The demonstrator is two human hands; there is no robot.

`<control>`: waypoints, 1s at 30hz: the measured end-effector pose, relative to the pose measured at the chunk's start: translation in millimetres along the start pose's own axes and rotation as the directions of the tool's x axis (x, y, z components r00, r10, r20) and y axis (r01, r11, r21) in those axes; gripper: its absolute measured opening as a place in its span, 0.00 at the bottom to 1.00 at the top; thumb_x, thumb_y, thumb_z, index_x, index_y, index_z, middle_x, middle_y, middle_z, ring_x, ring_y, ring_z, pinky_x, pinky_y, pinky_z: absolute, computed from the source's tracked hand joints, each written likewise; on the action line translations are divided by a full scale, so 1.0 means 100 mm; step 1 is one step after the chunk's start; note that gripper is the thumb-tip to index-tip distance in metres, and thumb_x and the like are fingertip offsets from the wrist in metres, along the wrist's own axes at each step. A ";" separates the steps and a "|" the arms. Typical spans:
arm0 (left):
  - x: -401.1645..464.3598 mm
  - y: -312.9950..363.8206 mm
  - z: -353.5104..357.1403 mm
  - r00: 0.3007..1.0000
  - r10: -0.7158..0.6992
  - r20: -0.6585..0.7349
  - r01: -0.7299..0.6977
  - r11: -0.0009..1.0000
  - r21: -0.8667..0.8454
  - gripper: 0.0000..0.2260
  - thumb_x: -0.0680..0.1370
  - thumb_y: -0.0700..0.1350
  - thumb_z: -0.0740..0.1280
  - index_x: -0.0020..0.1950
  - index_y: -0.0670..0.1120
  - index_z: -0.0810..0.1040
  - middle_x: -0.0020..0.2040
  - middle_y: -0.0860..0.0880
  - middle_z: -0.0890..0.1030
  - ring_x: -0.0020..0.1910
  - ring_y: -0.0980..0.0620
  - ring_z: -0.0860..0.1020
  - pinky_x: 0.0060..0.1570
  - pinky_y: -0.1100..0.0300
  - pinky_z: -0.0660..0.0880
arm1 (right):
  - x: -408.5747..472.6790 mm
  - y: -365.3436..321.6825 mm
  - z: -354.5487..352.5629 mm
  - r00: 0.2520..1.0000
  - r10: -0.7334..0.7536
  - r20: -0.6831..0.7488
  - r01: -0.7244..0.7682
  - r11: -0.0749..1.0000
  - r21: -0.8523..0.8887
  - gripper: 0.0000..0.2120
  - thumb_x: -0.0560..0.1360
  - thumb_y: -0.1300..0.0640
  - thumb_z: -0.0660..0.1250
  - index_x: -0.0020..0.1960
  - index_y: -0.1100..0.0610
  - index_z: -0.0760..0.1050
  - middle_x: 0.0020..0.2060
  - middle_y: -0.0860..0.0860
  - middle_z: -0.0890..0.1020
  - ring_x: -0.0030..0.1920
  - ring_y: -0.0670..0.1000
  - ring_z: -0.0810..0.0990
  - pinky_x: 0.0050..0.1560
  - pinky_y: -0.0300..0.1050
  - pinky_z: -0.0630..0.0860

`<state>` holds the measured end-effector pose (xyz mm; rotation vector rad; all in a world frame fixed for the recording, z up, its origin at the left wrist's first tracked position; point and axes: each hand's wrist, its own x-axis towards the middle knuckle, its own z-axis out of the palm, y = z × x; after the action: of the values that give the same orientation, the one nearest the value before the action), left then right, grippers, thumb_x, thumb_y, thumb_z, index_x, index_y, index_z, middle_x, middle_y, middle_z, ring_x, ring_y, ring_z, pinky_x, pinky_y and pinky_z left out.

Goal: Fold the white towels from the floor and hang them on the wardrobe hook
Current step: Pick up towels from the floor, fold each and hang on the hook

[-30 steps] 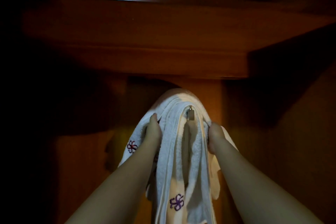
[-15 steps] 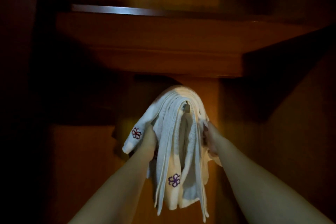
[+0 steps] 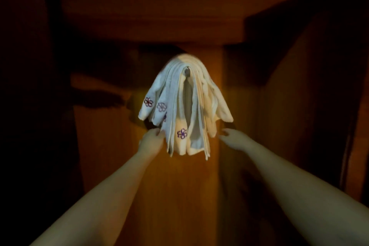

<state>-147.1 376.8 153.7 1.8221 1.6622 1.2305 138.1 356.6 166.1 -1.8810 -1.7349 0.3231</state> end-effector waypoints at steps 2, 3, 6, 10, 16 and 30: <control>-0.24 -0.01 0.01 0.999 0.040 0.012 -0.041 0.996 0.083 0.14 0.83 0.53 0.57 0.58 0.48 0.79 0.56 0.45 0.80 0.55 0.44 0.78 0.61 0.44 0.74 | -0.32 0.04 0.02 1.000 -0.013 0.009 0.013 1.000 -0.019 0.26 0.83 0.45 0.60 0.78 0.54 0.66 0.76 0.54 0.69 0.73 0.56 0.69 0.69 0.49 0.67; -0.38 -0.02 0.03 0.997 0.066 0.029 -0.068 0.993 0.101 0.13 0.82 0.53 0.58 0.57 0.48 0.79 0.56 0.45 0.79 0.56 0.44 0.77 0.61 0.44 0.74 | -0.49 0.07 0.03 1.000 -0.018 0.021 0.018 0.999 -0.034 0.25 0.83 0.45 0.60 0.78 0.53 0.66 0.76 0.54 0.69 0.74 0.56 0.69 0.70 0.49 0.66; -0.76 -0.05 0.10 0.982 0.157 0.101 -0.166 0.982 0.088 0.15 0.81 0.53 0.62 0.63 0.48 0.78 0.60 0.47 0.78 0.60 0.44 0.76 0.62 0.44 0.73 | -1.07 0.22 0.12 0.999 -0.021 0.046 0.022 0.999 -0.034 0.24 0.83 0.45 0.62 0.76 0.51 0.68 0.73 0.52 0.73 0.71 0.54 0.73 0.68 0.48 0.69; -1.32 -0.25 0.27 0.936 0.239 0.260 -0.258 0.965 0.044 0.17 0.82 0.53 0.64 0.68 0.47 0.76 0.67 0.48 0.77 0.67 0.47 0.73 0.68 0.45 0.70 | -1.95 0.51 0.32 0.998 0.040 0.041 -0.039 0.999 -0.015 0.24 0.82 0.44 0.62 0.76 0.50 0.68 0.70 0.51 0.75 0.67 0.51 0.75 0.63 0.45 0.71; -2.28 -0.65 0.65 0.829 0.251 0.500 -0.278 0.960 -0.022 0.19 0.82 0.57 0.62 0.72 0.53 0.72 0.72 0.52 0.71 0.71 0.53 0.68 0.63 0.56 0.66 | -3.29 1.06 0.75 0.981 0.191 0.037 -0.190 0.981 -0.033 0.28 0.81 0.39 0.61 0.77 0.50 0.67 0.73 0.51 0.73 0.70 0.51 0.73 0.69 0.48 0.68; -4.67 -0.19 2.47 0.480 0.237 0.845 -0.263 0.957 -0.119 0.17 0.83 0.54 0.63 0.69 0.50 0.75 0.67 0.53 0.75 0.57 0.59 0.72 0.46 0.65 0.67 | -5.84 2.88 1.04 0.820 0.572 0.020 -0.572 0.820 -0.001 0.29 0.80 0.38 0.62 0.75 0.52 0.69 0.72 0.51 0.73 0.71 0.51 0.71 0.66 0.41 0.63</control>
<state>77.6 10.7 -155.0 2.1969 0.8349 0.2026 245.7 -190.3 -187.0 -2.3740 -1.1281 0.5697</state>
